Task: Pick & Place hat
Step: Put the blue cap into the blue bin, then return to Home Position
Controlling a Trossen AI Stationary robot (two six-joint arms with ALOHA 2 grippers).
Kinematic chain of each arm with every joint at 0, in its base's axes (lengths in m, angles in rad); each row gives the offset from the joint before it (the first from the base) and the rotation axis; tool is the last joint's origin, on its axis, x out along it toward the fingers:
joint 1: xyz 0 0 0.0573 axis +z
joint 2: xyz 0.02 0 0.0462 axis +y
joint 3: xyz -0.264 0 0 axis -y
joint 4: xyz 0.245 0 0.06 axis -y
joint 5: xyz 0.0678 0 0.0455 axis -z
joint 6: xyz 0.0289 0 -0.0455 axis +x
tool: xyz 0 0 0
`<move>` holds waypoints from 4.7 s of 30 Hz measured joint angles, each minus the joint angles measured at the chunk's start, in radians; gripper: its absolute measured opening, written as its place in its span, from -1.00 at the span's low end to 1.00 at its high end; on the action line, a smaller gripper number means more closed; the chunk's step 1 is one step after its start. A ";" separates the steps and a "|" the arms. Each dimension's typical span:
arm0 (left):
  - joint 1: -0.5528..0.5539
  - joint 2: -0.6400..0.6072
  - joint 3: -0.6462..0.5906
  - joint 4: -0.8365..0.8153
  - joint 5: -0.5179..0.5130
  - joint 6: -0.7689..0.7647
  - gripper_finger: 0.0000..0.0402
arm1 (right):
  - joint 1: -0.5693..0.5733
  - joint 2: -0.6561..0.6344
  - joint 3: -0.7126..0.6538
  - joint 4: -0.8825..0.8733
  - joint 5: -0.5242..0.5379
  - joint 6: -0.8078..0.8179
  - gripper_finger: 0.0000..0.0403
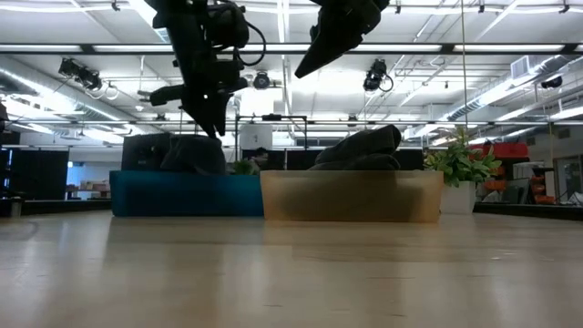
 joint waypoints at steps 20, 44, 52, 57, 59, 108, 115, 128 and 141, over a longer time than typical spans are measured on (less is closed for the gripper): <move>-0.029 -0.338 0.002 -0.016 -0.009 -0.733 -0.29 | -0.013 -0.178 0.000 -0.368 0.002 0.086 -0.40; -0.034 -1.281 -0.800 0.774 0.001 -1.024 -0.29 | -0.089 -1.175 -0.992 0.494 -0.001 0.220 -0.40; -0.034 -1.403 -0.840 0.754 -0.030 -0.985 -0.29 | -0.090 -1.368 -1.144 0.547 -0.035 0.295 -0.40; -0.034 -1.487 -0.840 0.684 -0.034 -1.021 -0.29 | -0.090 -1.469 -1.227 0.615 -0.085 0.291 -0.40; -0.034 -1.500 -0.851 0.681 -0.031 -1.052 -0.29 | -0.090 -1.505 -1.266 0.660 -0.088 0.281 -0.40; -0.035 -1.487 -1.189 0.860 0.160 -1.093 -0.29 | -0.089 -1.591 -1.425 0.613 -0.052 0.354 -0.40; -0.035 -1.487 -1.189 0.876 0.160 -1.094 -0.29 | -0.089 -1.591 -1.424 0.613 -0.051 0.354 -0.40; -0.035 -1.487 -1.189 0.885 0.160 -1.093 -0.29 | -0.090 -1.591 -1.424 0.613 -0.051 0.353 -0.40; -0.035 -1.487 -1.189 0.886 0.160 -1.093 -0.29 | -0.089 -1.590 -1.424 0.613 -0.051 0.353 -0.40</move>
